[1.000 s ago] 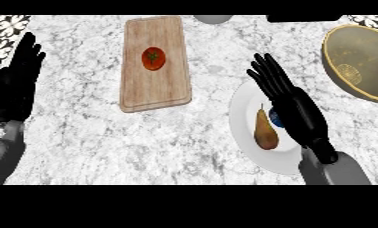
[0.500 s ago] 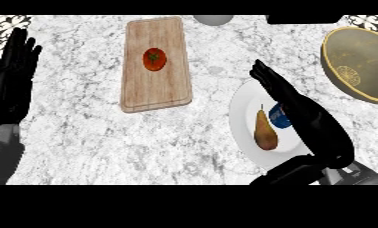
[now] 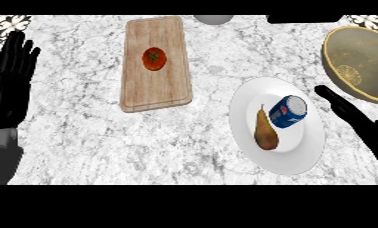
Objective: Pick the can from the plate and place it in the bowl
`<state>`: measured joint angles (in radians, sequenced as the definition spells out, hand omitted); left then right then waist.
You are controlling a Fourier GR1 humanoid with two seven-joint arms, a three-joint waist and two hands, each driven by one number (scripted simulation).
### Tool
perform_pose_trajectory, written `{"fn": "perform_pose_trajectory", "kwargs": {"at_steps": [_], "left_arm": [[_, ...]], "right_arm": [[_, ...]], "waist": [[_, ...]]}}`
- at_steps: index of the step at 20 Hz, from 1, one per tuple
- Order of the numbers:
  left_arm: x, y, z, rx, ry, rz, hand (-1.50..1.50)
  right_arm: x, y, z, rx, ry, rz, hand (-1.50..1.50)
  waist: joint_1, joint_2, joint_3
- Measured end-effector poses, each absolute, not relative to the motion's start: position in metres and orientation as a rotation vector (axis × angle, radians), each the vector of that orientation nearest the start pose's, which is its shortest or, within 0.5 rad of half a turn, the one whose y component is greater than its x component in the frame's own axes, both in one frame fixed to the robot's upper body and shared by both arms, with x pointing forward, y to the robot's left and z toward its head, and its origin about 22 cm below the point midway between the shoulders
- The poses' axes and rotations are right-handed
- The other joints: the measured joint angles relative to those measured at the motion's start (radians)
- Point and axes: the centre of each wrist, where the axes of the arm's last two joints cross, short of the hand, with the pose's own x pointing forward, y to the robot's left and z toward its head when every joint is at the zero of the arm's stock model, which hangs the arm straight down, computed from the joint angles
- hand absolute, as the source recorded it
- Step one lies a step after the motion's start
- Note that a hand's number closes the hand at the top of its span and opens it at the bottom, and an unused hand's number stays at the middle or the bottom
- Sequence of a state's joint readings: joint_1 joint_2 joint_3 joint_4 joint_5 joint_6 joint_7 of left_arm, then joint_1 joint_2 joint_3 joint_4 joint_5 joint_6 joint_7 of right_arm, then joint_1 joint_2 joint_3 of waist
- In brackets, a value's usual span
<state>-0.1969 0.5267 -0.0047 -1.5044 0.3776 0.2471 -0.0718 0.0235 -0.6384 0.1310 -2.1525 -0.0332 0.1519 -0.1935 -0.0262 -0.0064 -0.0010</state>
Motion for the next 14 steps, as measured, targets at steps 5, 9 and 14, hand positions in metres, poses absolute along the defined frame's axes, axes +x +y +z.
{"fn": "perform_pose_trajectory", "kwargs": {"at_steps": [5,9,14], "left_arm": [[0.287,0.335,0.086,0.264,-1.774,0.042,0.0],[0.289,0.334,0.083,0.256,-1.78,0.045,0.0],[0.288,0.334,0.083,0.256,-1.78,0.038,0.0]], "right_arm": [[0.191,-0.296,0.205,-0.238,-1.974,1.065,-1.5],[0.193,-0.31,0.236,-0.345,-1.78,1.274,-1.5],[0.192,-0.317,0.262,-0.386,-1.561,1.483,-1.5]], "waist": [[0.002,0.001,-0.001],[0.006,0.003,-0.002],[0.012,0.003,0.0]]}}
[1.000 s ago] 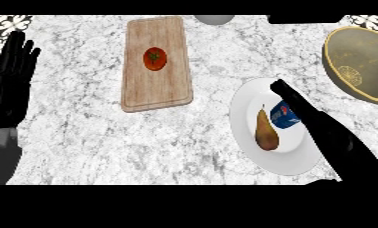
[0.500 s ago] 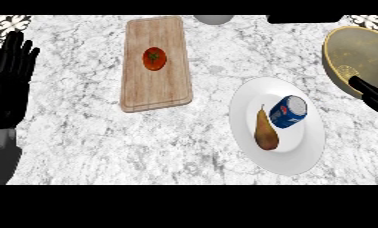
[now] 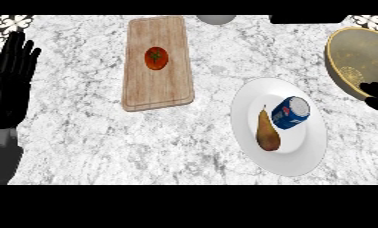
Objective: Pick the can from the plate and place it in the bowl
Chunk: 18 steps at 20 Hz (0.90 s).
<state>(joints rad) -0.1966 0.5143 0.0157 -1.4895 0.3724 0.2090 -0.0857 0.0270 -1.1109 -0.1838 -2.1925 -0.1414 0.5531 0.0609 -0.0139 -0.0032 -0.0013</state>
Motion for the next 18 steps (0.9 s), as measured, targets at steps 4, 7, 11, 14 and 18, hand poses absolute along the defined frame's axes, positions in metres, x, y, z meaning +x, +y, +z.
{"fn": "perform_pose_trajectory", "kwargs": {"at_steps": [4,7,11,14,18], "left_arm": [[0.291,0.33,0.083,0.244,-1.782,0.035,0.0],[0.292,0.329,0.081,0.242,-1.785,0.036,0.0],[0.293,0.332,0.085,0.244,-1.788,0.04,0.0],[0.295,0.329,0.089,0.238,-1.784,0.029,0.0],[0.299,0.329,0.088,0.239,-1.786,0.03,0.0]], "right_arm": [[0.196,-0.322,0.271,-0.404,-1.45,1.565,-1.5],[0.2,-0.321,0.273,-0.419,-1.407,1.585,-1.5],[0.207,-0.323,0.255,-0.42,-1.374,1.591,-1.5],[0.217,-0.321,0.244,-0.417,-1.351,1.592,-1.5],[0.229,-0.318,0.222,-0.414,-1.324,1.586,-1.5]], "waist": [[0.007,0.002,0.0],[0.013,0.003,0.0],[0.016,0.004,0.001],[0.02,0.005,0.001],[0.02,0.005,0.001]]}}
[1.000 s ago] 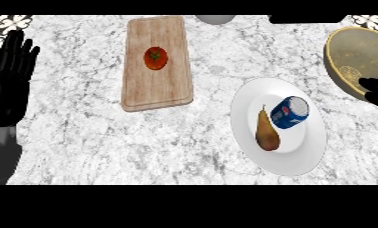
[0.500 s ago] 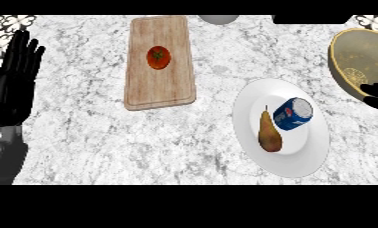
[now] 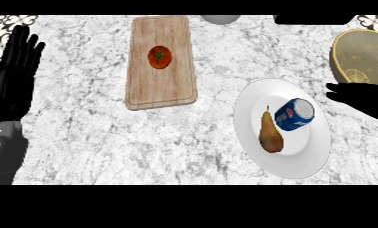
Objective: Pick the can from the plate and place it in the bowl
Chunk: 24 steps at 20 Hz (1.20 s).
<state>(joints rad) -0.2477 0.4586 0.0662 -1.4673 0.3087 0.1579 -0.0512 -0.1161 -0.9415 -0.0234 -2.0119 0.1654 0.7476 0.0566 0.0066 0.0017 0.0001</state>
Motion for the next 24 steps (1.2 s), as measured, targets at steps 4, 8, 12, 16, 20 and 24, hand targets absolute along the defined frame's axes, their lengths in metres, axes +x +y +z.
{"fn": "perform_pose_trajectory", "kwargs": {"at_steps": [4,8,12,16,20,24], "left_arm": [[0.296,0.322,0.085,0.236,-1.786,0.027,0.0],[0.293,0.329,0.084,0.239,-1.792,0.028,0.0],[0.294,0.328,0.082,0.235,-1.788,0.029,0.0],[0.295,0.326,0.087,0.24,-1.79,0.032,0.0],[0.293,0.326,0.082,0.24,-1.79,0.031,0.0],[0.296,0.333,0.08,0.235,-1.79,0.032,0.0]], "right_arm": [[0.239,-0.318,0.204,-0.409,-1.298,1.577,-1.5],[0.249,-0.316,0.184,-0.424,-1.28,1.573,-1.5],[0.262,-0.317,0.165,-0.425,-1.283,1.572,-1.5],[0.269,-0.316,0.152,-0.399,-1.312,1.579,-1.5],[0.277,-0.317,0.14,-0.379,-1.343,1.585,-1.5],[0.278,-0.315,0.131,-0.38,-1.335,1.605,-1.5]], "waist": [[-0.001,-0.001,0.0],[-0.001,-0.001,0.0],[-0.002,-0.001,0.0],[-0.003,-0.001,0.0],[-0.003,-0.001,0.0],[-0.005,-0.001,0.0]]}}
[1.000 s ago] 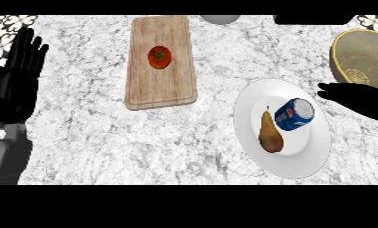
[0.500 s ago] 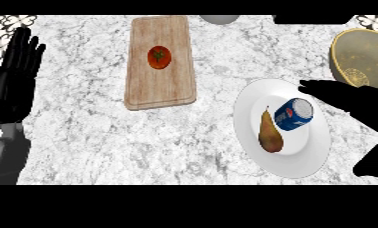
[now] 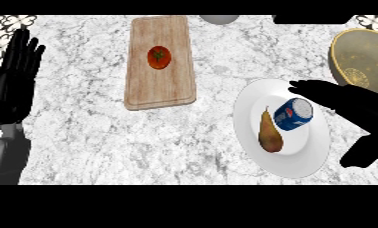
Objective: Pick the can from the plate and place it in the bowl
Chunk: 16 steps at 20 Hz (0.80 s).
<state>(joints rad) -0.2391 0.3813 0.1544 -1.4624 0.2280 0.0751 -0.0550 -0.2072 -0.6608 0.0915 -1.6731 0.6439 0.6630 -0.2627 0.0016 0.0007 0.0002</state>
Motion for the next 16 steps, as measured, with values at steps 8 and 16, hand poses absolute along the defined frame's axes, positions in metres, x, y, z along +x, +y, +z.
{"fn": "perform_pose_trajectory", "kwargs": {"at_steps": [8,16], "left_arm": [[0.294,0.325,0.08,0.239,-1.789,0.028,0.0],[0.298,0.333,0.087,0.236,-1.787,0.029,0.0]], "right_arm": [[0.292,-0.308,0.113,-0.395,-1.303,1.618,-1.5],[0.298,-0.306,0.088,-0.407,-1.235,1.619,-1.5]], "waist": [[0.001,0.0,0.0],[0.0,0.0,0.0]]}}
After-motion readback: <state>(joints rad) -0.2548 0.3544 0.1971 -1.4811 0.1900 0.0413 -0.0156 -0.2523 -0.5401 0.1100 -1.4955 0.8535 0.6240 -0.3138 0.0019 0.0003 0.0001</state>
